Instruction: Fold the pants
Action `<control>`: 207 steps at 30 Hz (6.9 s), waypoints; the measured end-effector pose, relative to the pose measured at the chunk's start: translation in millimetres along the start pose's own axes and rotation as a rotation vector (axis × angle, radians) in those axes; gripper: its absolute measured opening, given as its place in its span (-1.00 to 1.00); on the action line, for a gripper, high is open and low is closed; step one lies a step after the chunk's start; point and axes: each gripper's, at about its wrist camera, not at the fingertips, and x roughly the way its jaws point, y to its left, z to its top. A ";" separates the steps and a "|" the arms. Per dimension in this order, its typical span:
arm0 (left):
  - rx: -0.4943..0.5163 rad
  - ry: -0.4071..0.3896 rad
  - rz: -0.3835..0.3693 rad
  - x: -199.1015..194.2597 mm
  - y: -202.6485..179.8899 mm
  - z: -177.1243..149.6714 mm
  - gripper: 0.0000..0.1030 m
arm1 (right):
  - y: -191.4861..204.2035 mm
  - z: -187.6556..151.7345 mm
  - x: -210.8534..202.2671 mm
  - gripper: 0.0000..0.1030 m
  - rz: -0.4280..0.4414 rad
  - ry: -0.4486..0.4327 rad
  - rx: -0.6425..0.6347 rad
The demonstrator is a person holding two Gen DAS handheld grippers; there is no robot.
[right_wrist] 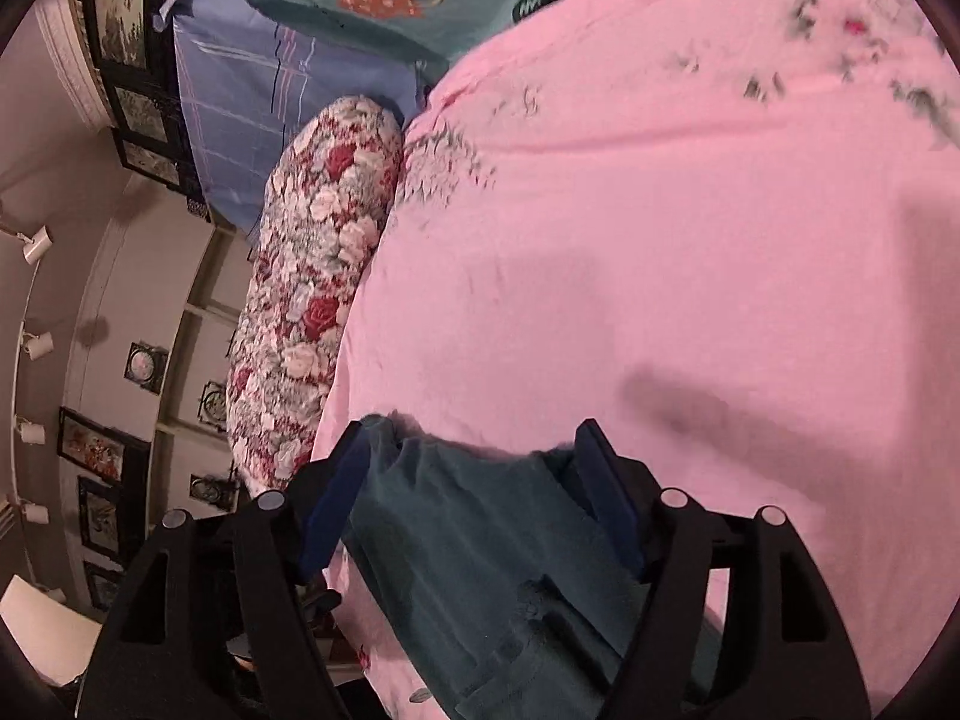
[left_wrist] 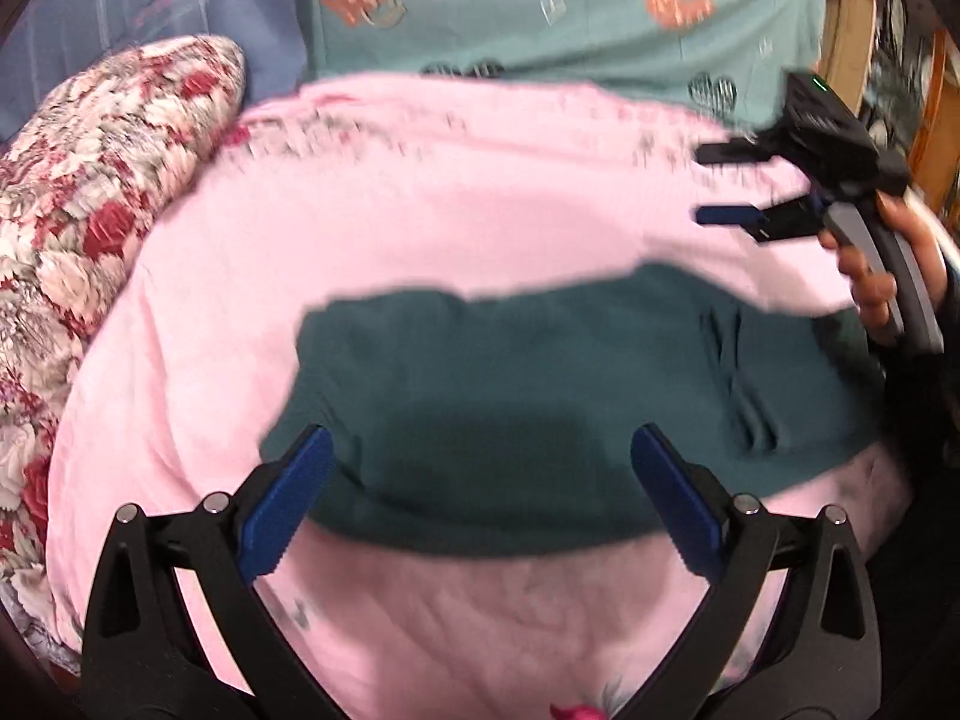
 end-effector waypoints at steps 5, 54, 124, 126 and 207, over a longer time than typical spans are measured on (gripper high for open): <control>-0.060 0.132 0.067 51.9 4.4 5.5 0.96 | 47.5 -20.7 23.3 0.28 0.136 0.045 -0.113; -0.062 -0.190 -0.331 -31.5 -98.4 51.2 -0.81 | 32.6 -95.5 -137.9 0.30 -0.099 -0.427 -0.153; 0.071 0.123 -0.451 44.1 -151.7 -5.0 0.96 | 4.4 -176.4 -109.7 0.23 -0.930 -0.116 -0.422; 0.080 0.119 -0.446 42.0 -151.8 -6.0 0.96 | -12.2 -176.5 -114.7 0.26 -0.892 -0.112 -0.345; -0.220 0.039 -0.079 261.4 -4.2 313.0 0.90 | -26.6 179.0 -5.6 0.60 -0.792 -0.329 -0.201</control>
